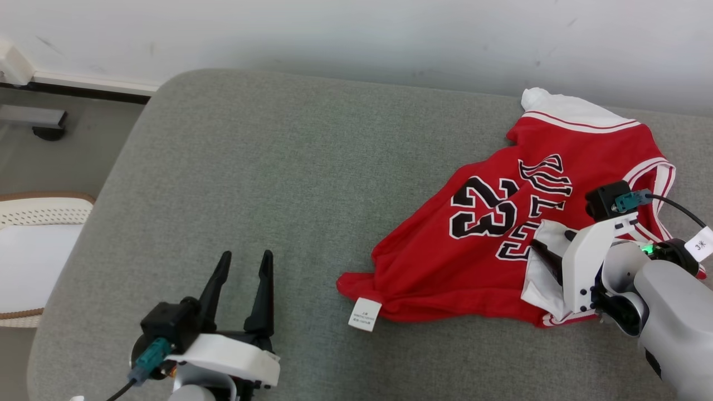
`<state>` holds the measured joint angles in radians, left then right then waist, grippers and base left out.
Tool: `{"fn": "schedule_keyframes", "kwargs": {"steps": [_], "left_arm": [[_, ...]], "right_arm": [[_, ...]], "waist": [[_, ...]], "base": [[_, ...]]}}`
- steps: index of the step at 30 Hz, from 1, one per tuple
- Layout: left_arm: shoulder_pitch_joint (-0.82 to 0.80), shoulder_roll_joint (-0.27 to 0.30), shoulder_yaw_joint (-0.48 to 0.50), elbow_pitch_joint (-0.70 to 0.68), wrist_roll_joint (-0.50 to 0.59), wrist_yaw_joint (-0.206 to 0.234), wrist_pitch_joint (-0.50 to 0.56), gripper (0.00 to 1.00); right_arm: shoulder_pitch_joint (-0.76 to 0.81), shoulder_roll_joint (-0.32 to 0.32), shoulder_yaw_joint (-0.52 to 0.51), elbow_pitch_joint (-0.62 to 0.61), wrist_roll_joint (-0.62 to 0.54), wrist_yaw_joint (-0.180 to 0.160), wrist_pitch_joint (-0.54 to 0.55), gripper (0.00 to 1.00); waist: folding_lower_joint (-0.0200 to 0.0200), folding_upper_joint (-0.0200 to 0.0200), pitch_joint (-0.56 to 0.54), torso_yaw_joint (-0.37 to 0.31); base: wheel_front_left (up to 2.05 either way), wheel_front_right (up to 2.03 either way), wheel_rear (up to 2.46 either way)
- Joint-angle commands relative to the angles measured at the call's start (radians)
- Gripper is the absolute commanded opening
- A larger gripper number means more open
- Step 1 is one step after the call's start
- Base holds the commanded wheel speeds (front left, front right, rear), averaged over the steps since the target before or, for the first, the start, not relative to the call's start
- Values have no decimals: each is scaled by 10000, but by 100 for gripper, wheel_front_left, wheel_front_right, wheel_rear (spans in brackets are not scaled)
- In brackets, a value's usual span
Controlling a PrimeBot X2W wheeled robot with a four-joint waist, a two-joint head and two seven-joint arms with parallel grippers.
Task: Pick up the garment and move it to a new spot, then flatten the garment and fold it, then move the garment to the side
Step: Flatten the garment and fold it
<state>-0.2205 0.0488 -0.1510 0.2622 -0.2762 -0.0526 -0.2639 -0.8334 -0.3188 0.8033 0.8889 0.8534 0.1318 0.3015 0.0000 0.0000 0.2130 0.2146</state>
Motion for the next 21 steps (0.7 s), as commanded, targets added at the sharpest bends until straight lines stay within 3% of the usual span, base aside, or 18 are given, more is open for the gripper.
{"fn": "schedule_keyframes", "kwargs": {"steps": [1,2,3,4,13,21], "left_arm": [[-85,36,20,-10,-94,2,-2,100],[-97,37,27,-5,-98,13,-2,100],[-107,36,29,6,-101,28,-2,100],[-116,36,32,14,-105,40,-2,100],[103,38,110,91,49,55,-2,100],[510,38,332,124,248,34,-2,100]], "right_arm": [[83,33,166,198,98,-24,193,72],[80,33,270,265,136,-24,244,45],[59,29,341,308,191,-24,219,28],[28,29,375,354,237,-24,128,0],[-215,158,512,605,480,-24,-1367,0],[385,60,625,-234,637,-24,-2703,0]], "waist": [[0,0,19,3],[0,0,27,2],[0,0,30,-3],[0,0,30,-10],[0,0,-408,-233],[0,0,-1092,-851]], "base": [[0,0,0],[0,0,0],[0,0,0],[0,0,0],[0,0,0],[0,0,0]]}}
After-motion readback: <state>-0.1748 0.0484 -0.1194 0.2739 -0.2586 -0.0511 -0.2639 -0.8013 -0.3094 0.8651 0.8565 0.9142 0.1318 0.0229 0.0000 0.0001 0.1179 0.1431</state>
